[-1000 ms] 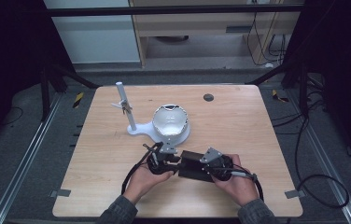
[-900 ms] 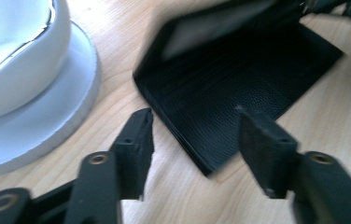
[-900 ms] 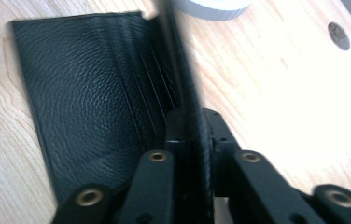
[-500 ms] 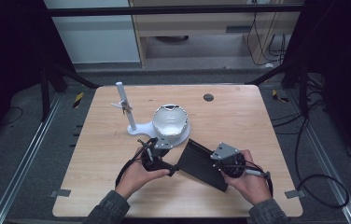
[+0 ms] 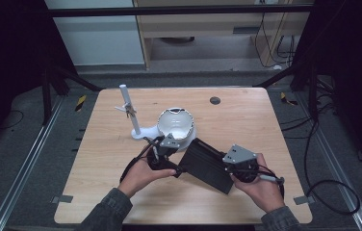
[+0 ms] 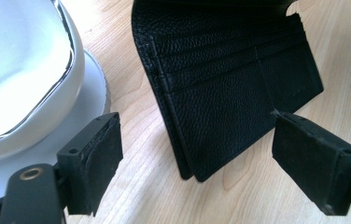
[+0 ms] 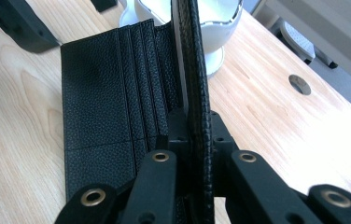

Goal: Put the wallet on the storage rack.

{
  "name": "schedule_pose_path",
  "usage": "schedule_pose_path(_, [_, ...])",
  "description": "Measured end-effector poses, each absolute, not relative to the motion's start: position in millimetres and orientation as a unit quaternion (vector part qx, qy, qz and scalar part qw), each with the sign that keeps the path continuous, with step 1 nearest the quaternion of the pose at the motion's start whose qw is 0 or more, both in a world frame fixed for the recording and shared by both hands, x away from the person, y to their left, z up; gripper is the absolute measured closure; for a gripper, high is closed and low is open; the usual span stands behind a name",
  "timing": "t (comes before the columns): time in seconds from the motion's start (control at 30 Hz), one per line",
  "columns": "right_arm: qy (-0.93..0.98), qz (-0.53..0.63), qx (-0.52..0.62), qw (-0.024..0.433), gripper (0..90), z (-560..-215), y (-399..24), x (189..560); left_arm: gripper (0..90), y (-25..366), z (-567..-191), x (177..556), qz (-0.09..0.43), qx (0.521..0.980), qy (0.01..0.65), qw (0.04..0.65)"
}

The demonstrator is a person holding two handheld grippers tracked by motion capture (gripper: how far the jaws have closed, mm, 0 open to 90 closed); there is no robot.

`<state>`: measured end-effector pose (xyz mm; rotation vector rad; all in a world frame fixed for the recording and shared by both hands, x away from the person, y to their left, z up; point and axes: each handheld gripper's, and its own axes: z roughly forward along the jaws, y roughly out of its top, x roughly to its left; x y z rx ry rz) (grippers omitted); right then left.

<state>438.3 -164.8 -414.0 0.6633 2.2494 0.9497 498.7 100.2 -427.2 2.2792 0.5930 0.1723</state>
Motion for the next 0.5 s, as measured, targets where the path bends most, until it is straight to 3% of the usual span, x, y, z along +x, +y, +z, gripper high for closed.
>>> schedule_pose_path(0.5, [0.839, 0.381, 0.240, 0.306, 84.2, -406.1, -164.1, 435.6, 15.7, 103.0, -422.0, 499.5, 0.071, 0.893, 0.226, 0.384])
